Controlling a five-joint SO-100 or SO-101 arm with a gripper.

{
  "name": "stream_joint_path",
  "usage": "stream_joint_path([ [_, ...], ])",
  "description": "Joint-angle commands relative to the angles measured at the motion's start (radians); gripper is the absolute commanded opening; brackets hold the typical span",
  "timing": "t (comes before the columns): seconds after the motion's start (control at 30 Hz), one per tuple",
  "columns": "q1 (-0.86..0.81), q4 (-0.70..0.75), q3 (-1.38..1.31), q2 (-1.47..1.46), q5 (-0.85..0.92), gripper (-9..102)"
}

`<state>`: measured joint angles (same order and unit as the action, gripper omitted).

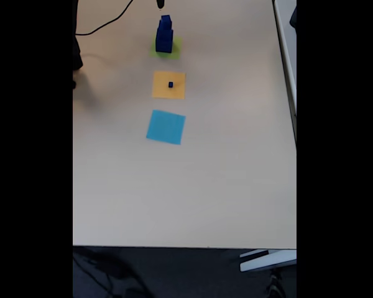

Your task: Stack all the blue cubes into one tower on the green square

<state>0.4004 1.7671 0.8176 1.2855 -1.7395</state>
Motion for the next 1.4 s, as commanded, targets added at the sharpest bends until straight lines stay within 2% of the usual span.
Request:
stream_joint_path([
  [0.0, -0.055, -0.002, -0.114, 0.069, 0.077, 0],
  [0.33, -0.202, -0.054, -0.459, -0.178, 0.290, 0],
  [0.6, -0.158, -0.063, -0.655, -0.353, 0.218, 0],
  [1.37, -0.123, -0.008, -0.637, -0.434, 0.172, 0],
])
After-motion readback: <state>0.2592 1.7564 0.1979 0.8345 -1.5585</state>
